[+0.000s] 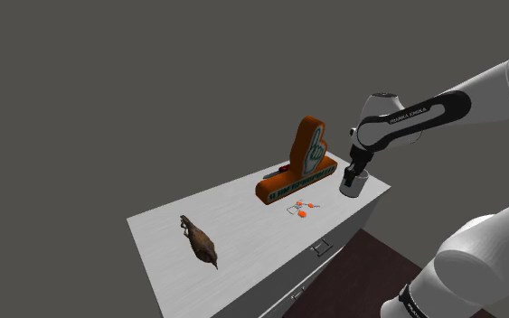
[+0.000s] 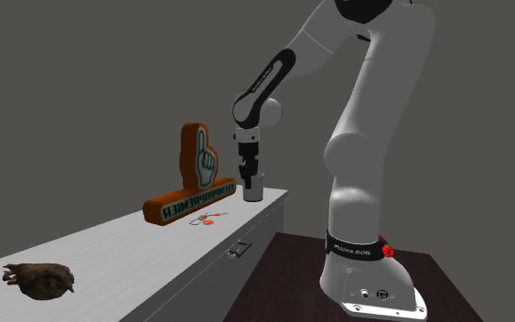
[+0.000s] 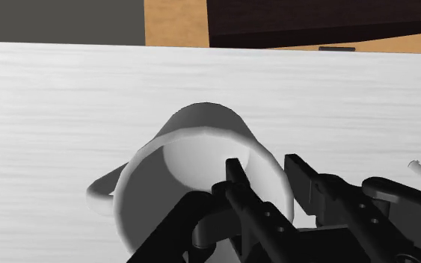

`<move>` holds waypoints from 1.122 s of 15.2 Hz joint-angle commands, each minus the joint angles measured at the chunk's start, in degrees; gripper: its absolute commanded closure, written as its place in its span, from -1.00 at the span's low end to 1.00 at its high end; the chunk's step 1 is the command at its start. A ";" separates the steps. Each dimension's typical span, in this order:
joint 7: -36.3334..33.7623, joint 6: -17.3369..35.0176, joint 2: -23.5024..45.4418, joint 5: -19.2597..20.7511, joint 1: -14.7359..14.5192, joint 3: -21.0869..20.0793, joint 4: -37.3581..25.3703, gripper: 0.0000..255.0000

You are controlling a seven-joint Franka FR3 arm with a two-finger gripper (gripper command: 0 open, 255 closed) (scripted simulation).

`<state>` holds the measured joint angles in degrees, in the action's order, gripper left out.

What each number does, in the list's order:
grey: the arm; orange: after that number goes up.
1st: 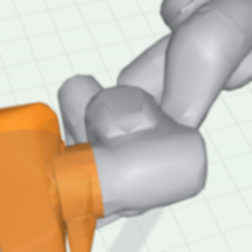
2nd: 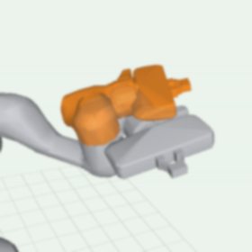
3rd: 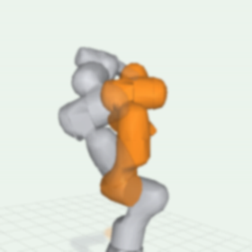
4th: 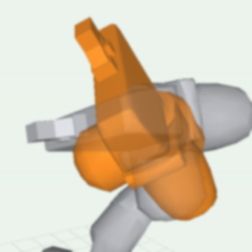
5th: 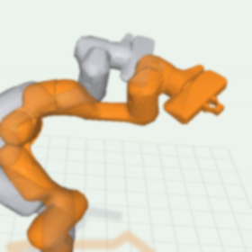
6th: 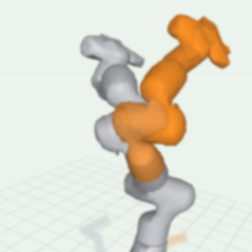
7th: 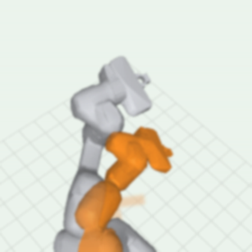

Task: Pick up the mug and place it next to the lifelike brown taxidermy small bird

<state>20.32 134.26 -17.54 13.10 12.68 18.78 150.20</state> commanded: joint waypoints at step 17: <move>0.14 -8.25 -4.70 -0.16 0.05 -1.03 -3.60 1.00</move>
<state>20.30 127.15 -21.61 12.92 12.64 17.79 147.11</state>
